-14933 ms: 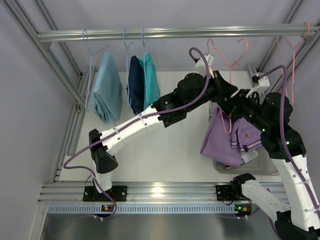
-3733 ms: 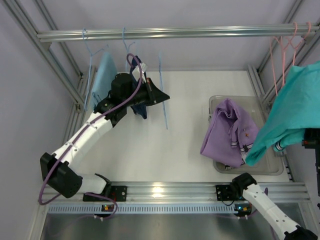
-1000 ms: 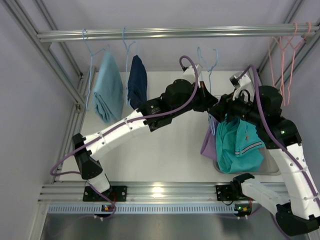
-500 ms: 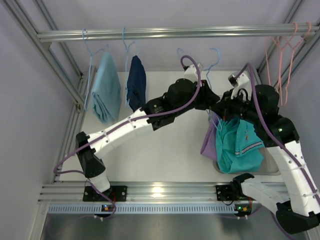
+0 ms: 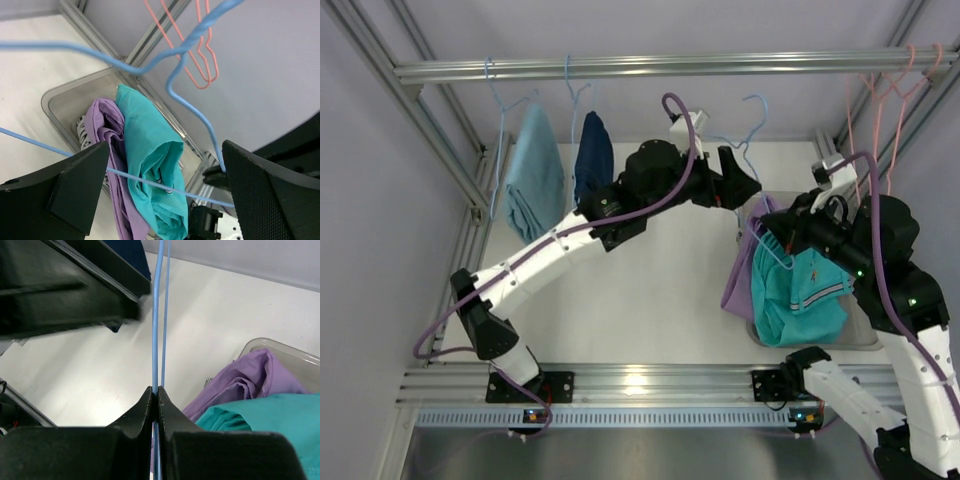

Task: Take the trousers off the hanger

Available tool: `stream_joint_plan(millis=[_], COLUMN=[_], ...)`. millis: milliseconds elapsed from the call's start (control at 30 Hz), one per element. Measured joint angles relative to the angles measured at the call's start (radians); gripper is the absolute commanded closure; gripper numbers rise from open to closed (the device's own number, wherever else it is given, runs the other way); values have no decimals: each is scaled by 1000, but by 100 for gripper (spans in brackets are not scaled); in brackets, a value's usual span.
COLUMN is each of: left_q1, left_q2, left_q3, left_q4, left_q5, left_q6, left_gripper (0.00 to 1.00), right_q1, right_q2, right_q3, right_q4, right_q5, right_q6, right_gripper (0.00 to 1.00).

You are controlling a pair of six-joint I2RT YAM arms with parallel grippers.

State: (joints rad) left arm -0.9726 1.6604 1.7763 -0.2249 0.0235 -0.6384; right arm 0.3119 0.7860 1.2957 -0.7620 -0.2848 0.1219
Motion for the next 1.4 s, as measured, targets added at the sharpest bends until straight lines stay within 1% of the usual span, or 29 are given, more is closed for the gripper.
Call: stream_joint_plan(millis=[67,267,400,533,600,700,800,933,1033,1167,1300,1400], left_q1=[18,47,132,237,270,283,284,288,307,351,401,443], left_q2=[-38,-163,-213,-200,-186,-180,-187,-196,-197,-196,-194,-194], left_q3=[-16,-35,-38,-11,-7,-10,-19,-19,-19,-5,31,53], left_q4=[11,22,14,-56,-94,-146,-164,-196,-210,-244,-278,-294], left_q5=[40,98,127,174,184,189,188,190,206,224,235,241], left_q6=[39,142,179,196,207,236,274,303,302,301,300,301], left_gripper=[1,1,1,1,1,1,1,1,1,1,1,1], right_q1=[-10,-37,-60,-68,-68,-68,-68,-68,-68,-71,-96,-154], right_q2=[-16,-53,-79,-85,-78,-70,-72,-69,-43,43,144,205], right_q3=[0,0,1,10,34,95,154,197,219,261,294,307], right_q4=[-12,-62,-98,-101,-99,-93,-87,-61,-36,7,43,58], right_q5=[18,82,134,196,221,257,294,362,411,451,447,411], right_q6=[2,12,33,42,44,40,27,-22,-67,-134,-180,-194], right_gripper=[100,100,100,100,100,100,100,100,100,100,100,100])
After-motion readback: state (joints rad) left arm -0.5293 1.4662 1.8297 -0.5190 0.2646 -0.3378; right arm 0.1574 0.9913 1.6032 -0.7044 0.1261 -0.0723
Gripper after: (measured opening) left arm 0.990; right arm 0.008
